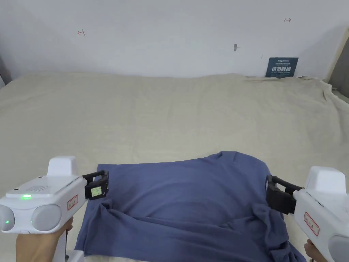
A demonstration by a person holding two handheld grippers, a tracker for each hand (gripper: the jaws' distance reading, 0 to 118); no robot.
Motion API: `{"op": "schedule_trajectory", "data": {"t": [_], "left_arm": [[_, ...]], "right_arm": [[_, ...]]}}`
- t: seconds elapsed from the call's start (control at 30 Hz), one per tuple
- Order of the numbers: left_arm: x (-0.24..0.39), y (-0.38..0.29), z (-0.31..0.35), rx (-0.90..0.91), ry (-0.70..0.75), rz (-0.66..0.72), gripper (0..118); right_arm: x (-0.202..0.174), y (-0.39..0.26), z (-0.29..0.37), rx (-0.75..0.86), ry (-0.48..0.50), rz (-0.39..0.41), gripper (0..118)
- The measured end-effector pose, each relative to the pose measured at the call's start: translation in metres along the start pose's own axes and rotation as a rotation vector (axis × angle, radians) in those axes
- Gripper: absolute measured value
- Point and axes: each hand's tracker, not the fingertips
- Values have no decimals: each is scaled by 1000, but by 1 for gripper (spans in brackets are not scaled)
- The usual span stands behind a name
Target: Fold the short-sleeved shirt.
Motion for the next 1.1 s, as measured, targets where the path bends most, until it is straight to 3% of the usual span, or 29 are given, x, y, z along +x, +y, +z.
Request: {"op": "schedule_trajectory", "data": {"t": [0.03,0.1,0.17,0.23,0.53,0.97,1.03,1.1], "left_arm": [[2,1,1,20,-5,-12,54],[8,3,0,54,-12,-25,40],[12,3,-3,65,-30,-47,11],[16,2,-6,69,-32,-60,0],[17,18,-51,0,-82,-58,0],[-26,61,-225,-284,-82,-39,0],[-34,60,-252,-342,-79,-20,16],[-40,60,-273,-358,-72,-12,20]], "right_arm": [[-2,1,1,20,1,-1,50],[-4,4,2,34,4,-3,44],[-6,5,1,43,10,-2,16],[-8,5,-1,57,16,6,1],[-10,13,-23,47,32,14,0],[-13,27,-88,9,27,13,0],[-13,27,-97,0,26,10,0],[-12,26,-106,-9,25,12,0]]}}
